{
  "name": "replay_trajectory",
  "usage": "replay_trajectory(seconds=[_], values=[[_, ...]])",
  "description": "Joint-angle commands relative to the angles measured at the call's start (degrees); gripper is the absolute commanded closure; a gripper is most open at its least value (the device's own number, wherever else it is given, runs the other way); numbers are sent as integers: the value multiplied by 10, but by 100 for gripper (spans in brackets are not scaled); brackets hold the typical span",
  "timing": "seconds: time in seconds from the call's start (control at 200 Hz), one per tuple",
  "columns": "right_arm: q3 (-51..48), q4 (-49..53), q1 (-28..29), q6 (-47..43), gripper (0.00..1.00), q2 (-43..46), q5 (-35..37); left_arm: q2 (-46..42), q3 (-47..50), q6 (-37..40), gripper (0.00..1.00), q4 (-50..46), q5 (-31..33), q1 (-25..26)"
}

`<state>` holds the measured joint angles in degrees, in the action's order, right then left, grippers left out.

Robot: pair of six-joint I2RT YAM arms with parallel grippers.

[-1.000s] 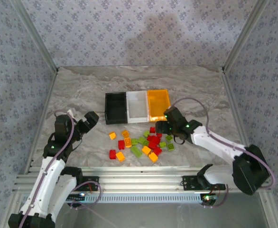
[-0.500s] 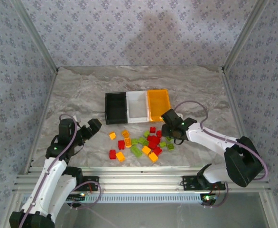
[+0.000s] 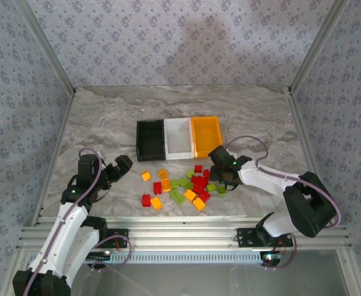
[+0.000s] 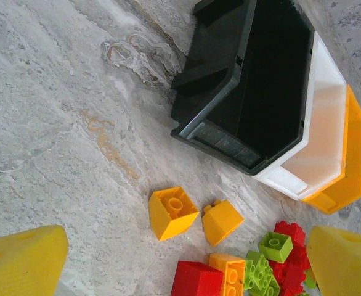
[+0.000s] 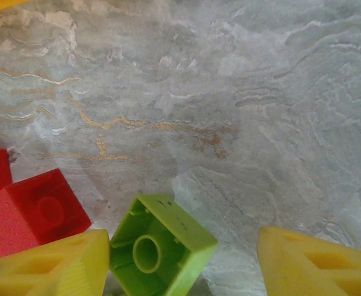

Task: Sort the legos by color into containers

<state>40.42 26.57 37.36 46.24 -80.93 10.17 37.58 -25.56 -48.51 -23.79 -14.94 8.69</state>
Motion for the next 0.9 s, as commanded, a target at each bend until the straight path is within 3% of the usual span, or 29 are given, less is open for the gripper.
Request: replay_trajectory(seconds=[0.0, 0.14, 0.6, 0.785, 0.894], values=[[-13, 0, -1, 16, 35, -6, -7, 0, 4, 1, 1, 11, -8, 2], [-20, -10, -8, 17, 40, -8, -9, 3, 8, -3, 0, 15, -9, 3], [-11, -32, -37, -52, 74, 23, -4, 5, 10, -13, 0, 11, 0, 1], [38, -1, -36, -96, 79, 82, -6, 3, 3, -24, 0, -7, 12, 6], [97, 7, -36, -125, 78, 66, -13, 5, -7, -26, 0, -27, 15, 8]])
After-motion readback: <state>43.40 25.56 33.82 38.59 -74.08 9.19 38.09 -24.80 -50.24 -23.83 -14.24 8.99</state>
